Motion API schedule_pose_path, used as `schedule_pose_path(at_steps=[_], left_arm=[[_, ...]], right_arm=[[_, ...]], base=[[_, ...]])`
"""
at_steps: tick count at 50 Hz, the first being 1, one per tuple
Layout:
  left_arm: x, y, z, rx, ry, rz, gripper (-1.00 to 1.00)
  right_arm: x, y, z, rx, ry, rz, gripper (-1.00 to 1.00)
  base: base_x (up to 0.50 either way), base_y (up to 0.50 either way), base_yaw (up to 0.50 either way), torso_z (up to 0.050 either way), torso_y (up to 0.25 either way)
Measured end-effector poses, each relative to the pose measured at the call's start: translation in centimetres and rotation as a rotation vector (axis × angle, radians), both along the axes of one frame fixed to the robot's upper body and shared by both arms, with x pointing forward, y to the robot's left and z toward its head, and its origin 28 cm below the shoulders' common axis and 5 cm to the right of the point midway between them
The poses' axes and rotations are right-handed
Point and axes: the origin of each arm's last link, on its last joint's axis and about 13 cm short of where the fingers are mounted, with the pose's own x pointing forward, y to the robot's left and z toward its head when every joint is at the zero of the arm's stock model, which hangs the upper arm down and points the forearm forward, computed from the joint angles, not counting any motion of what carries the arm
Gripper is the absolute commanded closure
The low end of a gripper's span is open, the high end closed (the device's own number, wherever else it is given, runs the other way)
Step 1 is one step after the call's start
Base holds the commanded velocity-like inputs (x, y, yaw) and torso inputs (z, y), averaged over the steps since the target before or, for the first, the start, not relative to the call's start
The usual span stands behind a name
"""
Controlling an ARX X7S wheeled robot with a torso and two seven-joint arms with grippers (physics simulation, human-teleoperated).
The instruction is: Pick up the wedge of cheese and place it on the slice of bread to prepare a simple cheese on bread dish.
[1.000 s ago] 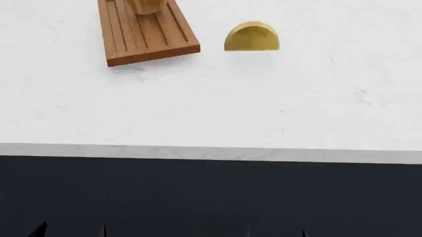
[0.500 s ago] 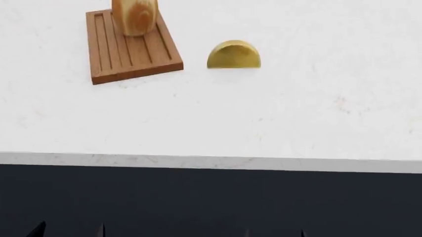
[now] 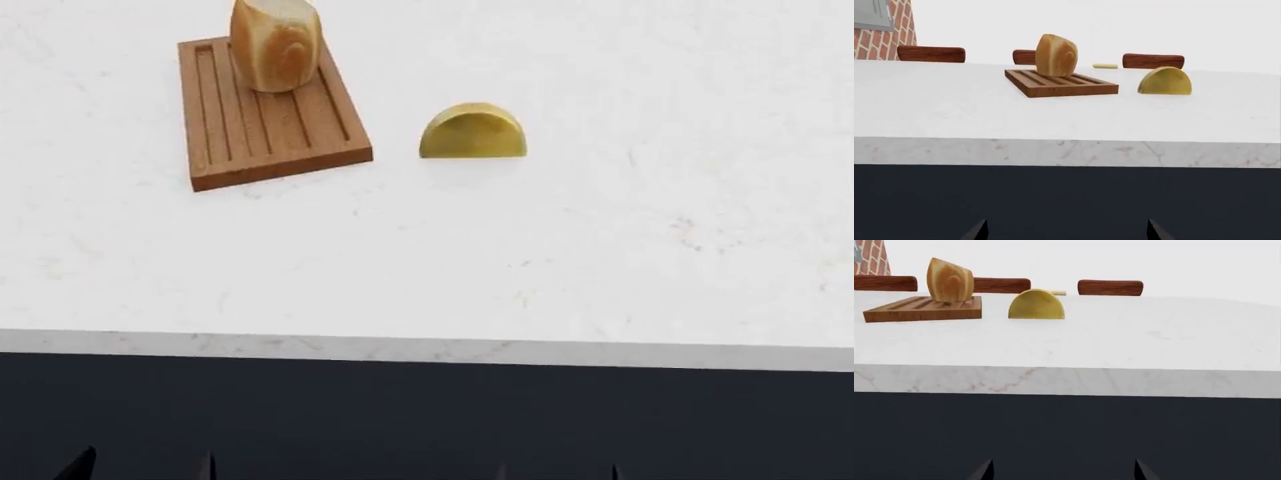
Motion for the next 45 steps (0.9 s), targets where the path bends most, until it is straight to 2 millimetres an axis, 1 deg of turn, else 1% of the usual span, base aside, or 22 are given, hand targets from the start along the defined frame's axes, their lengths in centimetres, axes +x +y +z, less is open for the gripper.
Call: schedule_pose_path(at_steps=[6, 12, 17, 24, 32, 45], left_arm=[[0.0, 0.0, 0.0, 0.001, 0.001, 0.002, -1.0], [-0.1, 0.0, 0.2, 0.023, 0.006, 0.018, -1.0], [-0.1, 0.0, 0.8, 0.042, -0.002, 0.023, -1.0], [-0.1, 0.1, 2.8, 0.056, -0.039, 0.024, -1.0], [0.1, 0.4, 5.6, 0.058, -0.09, 0.03, -1.0], [0.8, 0.8, 9.6, 0.07, -0.167, 0.033, -1.0]], right_arm=[[0.0, 0.0, 0.0, -0.002, -0.001, -0.001, -1.0], [-0.1, -0.1, 0.4, -0.006, -0.005, -0.006, -1.0], [0.0, -0.3, 1.3, -0.013, -0.013, -0.015, -1.0], [0.1, -0.8, 3.3, -0.026, -0.04, -0.032, -1.0], [0.0, -1.2, 6.0, -0.048, -0.083, -0.047, -1.0], [0.0, -2.2, 9.9, -0.095, -0.15, -0.077, -1.0]], base=[[0.0, 0.0, 0.0, 0.048, 0.0], [0.0, 0.0, 0.0, 0.0, 0.0], [0.0, 0.0, 0.0, 0.0, 0.0], [0.0, 0.0, 0.0, 0.0, 0.0], [0.0, 0.0, 0.0, 0.0, 0.0], [0.0, 0.0, 0.0, 0.0, 0.0]])
